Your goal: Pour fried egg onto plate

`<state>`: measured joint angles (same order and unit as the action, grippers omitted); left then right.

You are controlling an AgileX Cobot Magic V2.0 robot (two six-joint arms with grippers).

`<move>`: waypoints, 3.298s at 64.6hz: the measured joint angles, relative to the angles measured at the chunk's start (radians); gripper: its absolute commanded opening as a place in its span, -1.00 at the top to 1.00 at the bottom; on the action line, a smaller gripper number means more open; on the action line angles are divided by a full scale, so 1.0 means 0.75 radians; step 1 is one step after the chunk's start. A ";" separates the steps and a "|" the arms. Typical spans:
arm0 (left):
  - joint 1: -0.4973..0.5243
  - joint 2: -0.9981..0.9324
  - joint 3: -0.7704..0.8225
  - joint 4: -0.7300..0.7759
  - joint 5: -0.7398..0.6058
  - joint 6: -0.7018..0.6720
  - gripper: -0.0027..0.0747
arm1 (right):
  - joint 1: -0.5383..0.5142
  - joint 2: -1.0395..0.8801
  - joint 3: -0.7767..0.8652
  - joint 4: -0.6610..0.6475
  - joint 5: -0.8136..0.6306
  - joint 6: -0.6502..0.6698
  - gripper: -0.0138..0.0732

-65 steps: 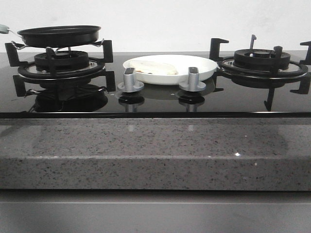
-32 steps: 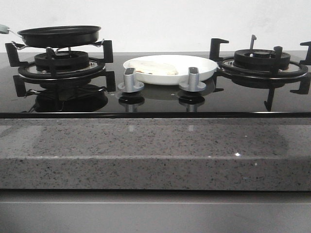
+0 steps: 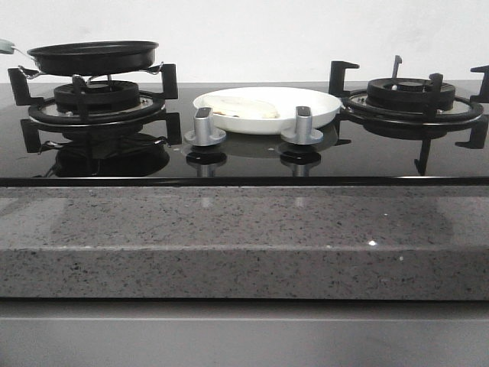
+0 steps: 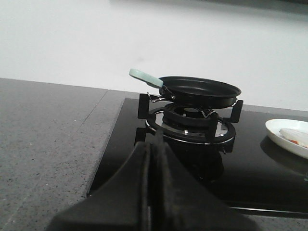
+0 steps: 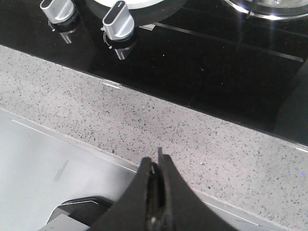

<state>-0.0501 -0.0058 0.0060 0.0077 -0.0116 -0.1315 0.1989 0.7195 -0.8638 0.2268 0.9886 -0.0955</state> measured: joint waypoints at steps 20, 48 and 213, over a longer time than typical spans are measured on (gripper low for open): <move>0.000 0.000 0.000 0.002 -0.001 0.000 0.98 | 0.000 0.000 0.000 0.000 0.000 0.000 0.84; 0.000 0.000 0.000 0.005 -0.001 0.000 0.98 | 0.000 0.000 0.000 0.000 0.000 0.000 0.84; 0.000 0.000 0.000 0.005 -0.003 -0.003 0.98 | -0.343 -0.972 1.187 -0.346 -1.278 0.250 0.84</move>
<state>-0.0501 -0.0058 0.0060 0.0114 -0.0140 -0.1338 -0.0583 -0.0094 0.0261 -0.0329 0.0301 0.0923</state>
